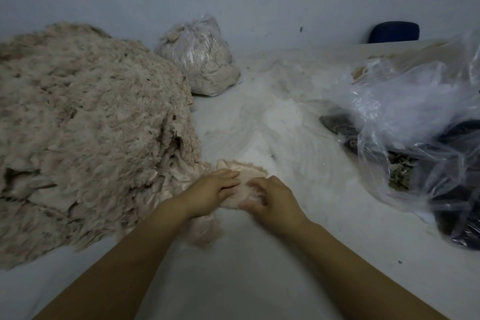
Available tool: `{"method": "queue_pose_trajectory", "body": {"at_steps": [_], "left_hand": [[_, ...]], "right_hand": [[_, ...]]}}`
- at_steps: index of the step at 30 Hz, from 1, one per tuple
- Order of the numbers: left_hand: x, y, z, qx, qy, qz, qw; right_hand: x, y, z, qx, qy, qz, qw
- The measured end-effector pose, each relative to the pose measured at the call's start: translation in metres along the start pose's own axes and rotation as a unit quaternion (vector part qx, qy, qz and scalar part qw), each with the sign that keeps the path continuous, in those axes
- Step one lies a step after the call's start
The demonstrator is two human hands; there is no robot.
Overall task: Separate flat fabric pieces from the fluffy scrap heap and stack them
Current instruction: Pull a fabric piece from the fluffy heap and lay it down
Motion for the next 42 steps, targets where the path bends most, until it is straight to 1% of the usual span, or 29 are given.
{"method": "queue_pose_trajectory", "body": {"at_steps": [3,7,8,9,11,13,14,15,16,17,19,20,22,24,26,28,29,30,31,32,33,34,35,36,37,38,39,40,42], "left_hand": [[0.005,-0.002,-0.003,-0.010,-0.014,-0.007,1.000],[0.010,-0.002,-0.007,-0.011,-0.036,-0.042,0.998],[0.009,-0.002,-0.008,-0.014,-0.032,-0.028,0.999],[0.007,-0.001,-0.009,-0.023,-0.020,0.008,1.000],[-0.004,-0.002,-0.010,-0.036,0.037,0.091,0.995],[-0.019,-0.003,-0.011,-0.037,0.113,0.094,0.988],[-0.022,-0.003,-0.010,-0.034,0.136,0.083,0.987],[-0.023,-0.002,-0.010,-0.024,0.136,0.078,0.987],[-0.021,-0.001,-0.009,-0.010,0.111,0.078,0.991],[-0.016,0.000,-0.008,0.002,0.064,0.072,0.995],[-0.001,-0.002,-0.004,0.017,-0.041,0.006,0.999],[0.003,-0.005,-0.004,0.015,-0.068,-0.032,0.997],[0.005,-0.010,-0.006,-0.011,-0.084,-0.078,0.993],[0.006,-0.009,-0.006,-0.037,-0.088,-0.070,0.993],[0.008,-0.007,-0.004,-0.040,-0.095,-0.068,0.992],[0.010,-0.002,0.000,-0.041,-0.095,-0.061,0.993],[0.010,0.001,0.002,-0.046,-0.072,-0.016,0.996],[0.007,0.006,0.003,-0.055,-0.020,0.062,0.996],[0.001,0.009,0.004,-0.067,0.056,0.144,0.986],[-0.008,0.009,0.008,-0.069,0.131,0.186,0.971],[-0.017,0.008,0.013,-0.065,0.182,0.169,0.967],[-0.026,0.006,0.019,-0.060,0.198,0.126,0.970],[-0.033,0.002,0.027,-0.059,0.178,0.093,0.978],[-0.037,-0.001,0.034,-0.064,0.122,0.073,0.988],[-0.038,-0.004,0.041,-0.076,0.049,0.049,0.995],[-0.037,-0.006,0.046,-0.087,-0.017,0.016,0.996],[-0.035,-0.007,0.050,-0.090,-0.062,-0.019,0.994],[-0.033,-0.005,0.051,-0.084,-0.075,-0.031,0.993],[-0.029,0.005,0.049,-0.055,-0.053,-0.005,0.997]], "right_hand": [[0.004,-0.009,0.001,-0.042,-0.021,0.019,0.999],[-0.007,0.007,0.007,-0.020,-0.009,0.013,1.000],[-0.011,0.012,0.009,-0.014,0.003,0.000,1.000],[-0.014,0.015,0.010,-0.007,0.017,-0.011,1.000],[-0.016,0.016,0.011,-0.008,0.052,-0.033,0.998],[-0.011,0.006,0.009,-0.020,0.062,-0.045,0.997],[-0.005,0.000,0.007,-0.026,0.050,-0.041,0.998],[0.003,-0.004,0.005,-0.035,0.034,-0.027,0.998],[0.010,-0.008,0.004,-0.049,0.021,-0.003,0.999],[0.016,-0.012,0.004,-0.072,0.009,0.015,0.997],[0.023,-0.016,0.007,-0.124,-0.015,0.024,0.992],[0.024,-0.015,0.011,-0.148,-0.027,0.028,0.988],[0.021,-0.008,0.018,-0.189,-0.041,0.040,0.980],[0.013,-0.001,0.024,-0.202,-0.048,0.029,0.978],[0.001,0.008,0.025,-0.160,-0.053,0.014,0.986],[-0.009,0.012,0.022,-0.096,-0.078,0.023,0.992],[-0.014,0.012,0.021,-0.064,-0.091,0.030,0.993],[-0.019,0.012,0.021,-0.030,-0.106,0.034,0.993],[-0.025,0.011,0.022,0.002,-0.122,0.036,0.992],[-0.029,0.011,0.022,0.029,-0.137,0.042,0.989],[-0.032,0.010,0.023,0.044,-0.148,0.052,0.987],[-0.034,0.009,0.022,0.048,-0.155,0.063,0.985],[-0.035,0.007,0.021,0.048,-0.159,0.067,0.984],[-0.035,0.006,0.019,0.047,-0.154,0.064,0.985],[-0.033,0.004,0.018,0.046,-0.142,0.058,0.987],[-0.030,0.001,0.017,0.040,-0.130,0.055,0.989],[-0.026,-0.003,0.017,0.033,-0.123,0.053,0.990],[-0.020,-0.007,0.018,0.026,-0.120,0.049,0.991],[-0.007,-0.015,0.021,0.020,-0.119,0.024,0.992]]}}
Point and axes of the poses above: each hand's wrist, its own z-axis away from the middle knuckle, its own x-axis out of the palm, y = z × x, the point moved 3 cm from there along -z, towards the middle knuckle, and after that the axes turned 10 degrees about x, right-handed, at the moved point
